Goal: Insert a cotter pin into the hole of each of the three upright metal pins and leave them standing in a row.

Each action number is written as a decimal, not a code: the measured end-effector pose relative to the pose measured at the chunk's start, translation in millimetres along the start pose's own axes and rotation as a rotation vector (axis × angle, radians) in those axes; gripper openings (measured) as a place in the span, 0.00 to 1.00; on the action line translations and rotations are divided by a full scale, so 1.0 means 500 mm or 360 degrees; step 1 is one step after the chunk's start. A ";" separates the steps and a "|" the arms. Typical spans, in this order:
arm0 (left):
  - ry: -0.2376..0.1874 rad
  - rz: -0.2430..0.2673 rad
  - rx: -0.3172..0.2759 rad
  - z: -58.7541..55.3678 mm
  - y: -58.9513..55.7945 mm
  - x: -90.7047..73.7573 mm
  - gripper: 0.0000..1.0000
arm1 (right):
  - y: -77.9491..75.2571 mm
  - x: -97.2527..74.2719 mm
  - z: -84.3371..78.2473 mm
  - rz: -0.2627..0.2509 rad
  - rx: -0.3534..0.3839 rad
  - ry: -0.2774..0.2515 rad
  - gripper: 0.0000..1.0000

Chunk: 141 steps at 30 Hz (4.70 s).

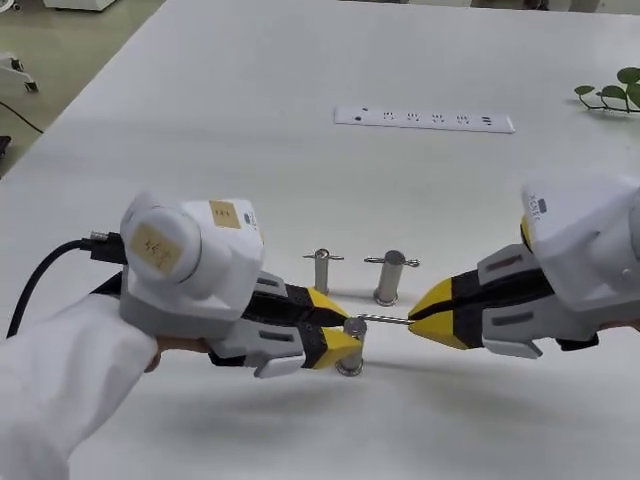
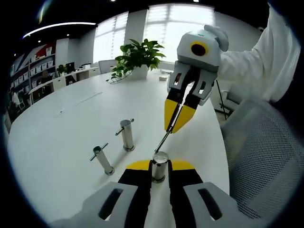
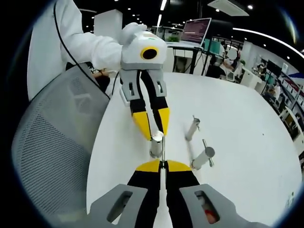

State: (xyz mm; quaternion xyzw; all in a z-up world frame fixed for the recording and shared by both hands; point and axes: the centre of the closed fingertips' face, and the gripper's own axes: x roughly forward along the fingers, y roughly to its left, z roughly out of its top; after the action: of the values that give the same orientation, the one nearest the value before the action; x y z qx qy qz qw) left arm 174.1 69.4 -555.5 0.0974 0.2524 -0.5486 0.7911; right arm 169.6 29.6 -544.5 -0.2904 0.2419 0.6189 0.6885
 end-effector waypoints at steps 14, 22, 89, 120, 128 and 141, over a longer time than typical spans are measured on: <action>0.0078 0.0004 -0.0003 -0.020 0.004 -0.006 0.00 | 0.012 0.003 -0.015 0.0029 0.0019 0.0003 0.00; 0.0014 0.0030 -0.0045 -0.005 0.014 -0.020 0.00 | 0.006 0.005 -0.016 0.0049 0.0007 -0.0019 0.00; -0.0107 0.0092 0.0005 0.017 0.003 -0.044 0.74 | 0.014 0.101 0.055 0.0193 -0.0023 -0.0129 0.13; -0.0181 0.0264 -0.0181 -0.004 -0.004 -0.120 0.99 | 0.018 0.120 0.045 0.0192 0.0081 -0.0111 0.07; -0.0154 0.0308 -0.0182 -0.015 0.007 -0.118 0.99 | -0.003 0.063 0.017 0.0131 0.0100 -0.0128 0.07; -0.0181 0.0303 -0.0267 -0.010 0.011 -0.109 0.98 | -0.115 -0.028 -0.072 -0.0102 0.0176 -0.0093 0.07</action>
State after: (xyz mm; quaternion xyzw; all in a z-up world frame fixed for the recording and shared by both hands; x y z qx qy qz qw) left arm 162.7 118.5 -532.8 0.0233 0.2416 -0.4526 0.8580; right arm 226.1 -9.1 -554.7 -0.2413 0.2460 0.5905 0.7297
